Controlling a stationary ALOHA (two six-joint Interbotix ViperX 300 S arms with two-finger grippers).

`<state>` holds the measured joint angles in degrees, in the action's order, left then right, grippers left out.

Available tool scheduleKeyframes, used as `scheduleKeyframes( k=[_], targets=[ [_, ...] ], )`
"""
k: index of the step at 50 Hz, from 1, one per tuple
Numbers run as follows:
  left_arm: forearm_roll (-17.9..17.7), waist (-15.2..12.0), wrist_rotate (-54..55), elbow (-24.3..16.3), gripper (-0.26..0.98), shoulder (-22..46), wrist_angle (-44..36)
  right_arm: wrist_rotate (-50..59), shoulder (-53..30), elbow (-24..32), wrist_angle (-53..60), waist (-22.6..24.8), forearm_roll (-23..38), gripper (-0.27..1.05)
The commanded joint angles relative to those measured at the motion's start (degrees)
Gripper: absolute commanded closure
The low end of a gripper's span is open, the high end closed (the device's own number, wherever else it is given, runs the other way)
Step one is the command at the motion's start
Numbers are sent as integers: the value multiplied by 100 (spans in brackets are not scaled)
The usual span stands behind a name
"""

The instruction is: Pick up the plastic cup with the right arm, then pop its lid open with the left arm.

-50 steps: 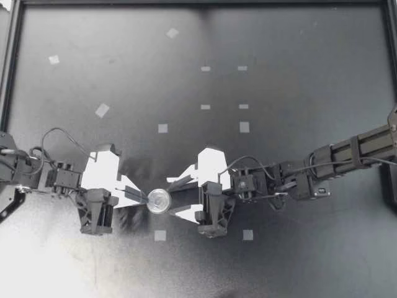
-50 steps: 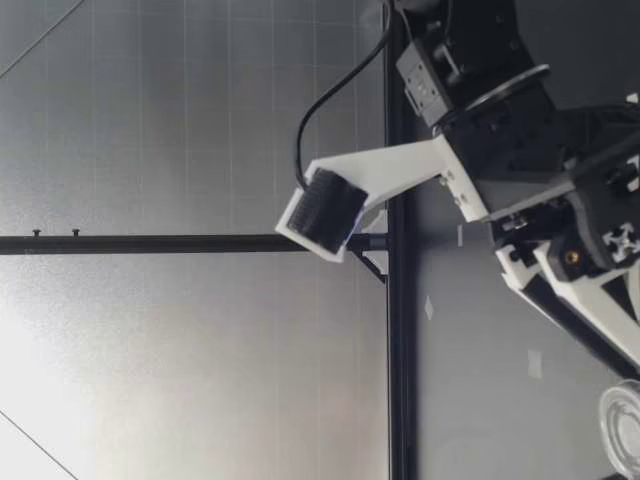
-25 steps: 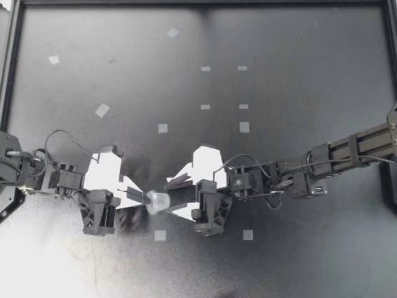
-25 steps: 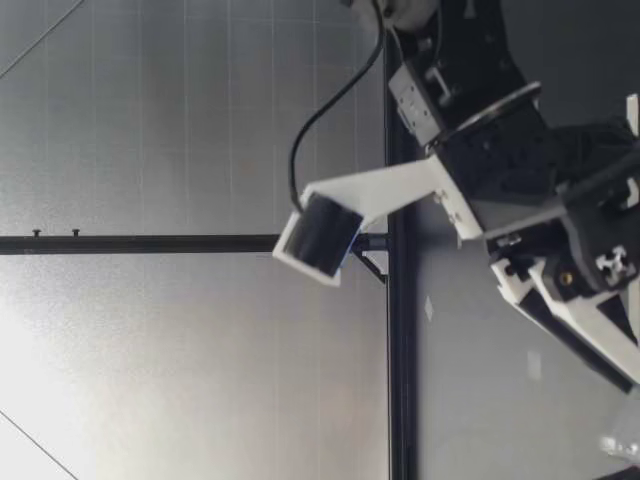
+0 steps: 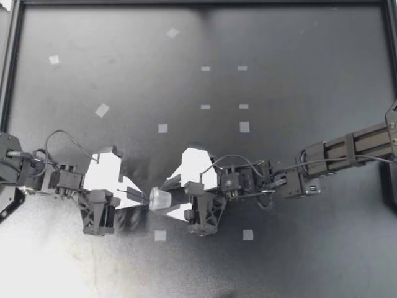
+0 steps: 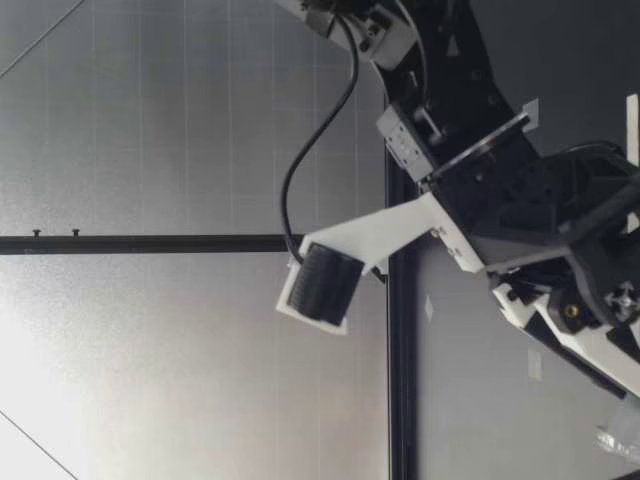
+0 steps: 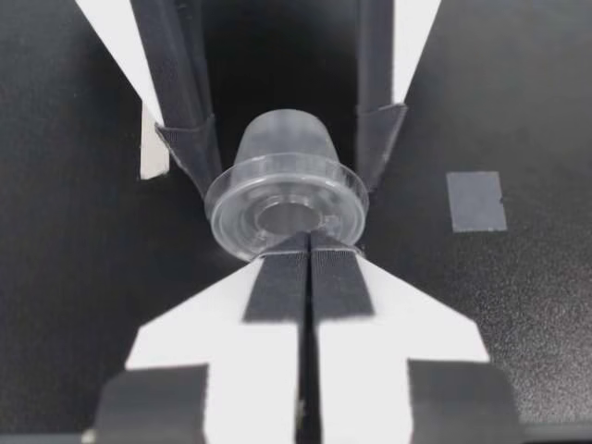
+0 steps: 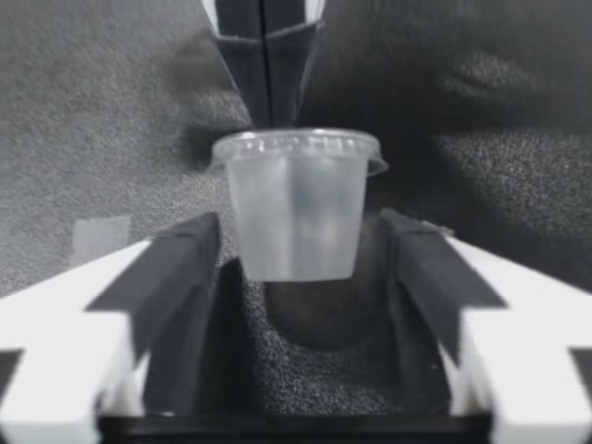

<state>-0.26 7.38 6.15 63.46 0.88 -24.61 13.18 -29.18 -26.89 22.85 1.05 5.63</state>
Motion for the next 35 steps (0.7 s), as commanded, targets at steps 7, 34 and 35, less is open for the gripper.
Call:
scheduleKeyframes(
  k=[7, 34, 35],
  targets=[
    [-9, 9, 9, -9, 84, -158, -26, 18, 211, 114, -158, -44, 114, 39],
    [-589, 26, 2505, 589, 83, -1081, -2566, -9, 1600, -1644, 2918, -79, 211, 49],
    [-589, 26, 2672, 580, 83, -1046, -2698, -9, 1600, -1740, 3226, -79, 211, 49]
  ],
)
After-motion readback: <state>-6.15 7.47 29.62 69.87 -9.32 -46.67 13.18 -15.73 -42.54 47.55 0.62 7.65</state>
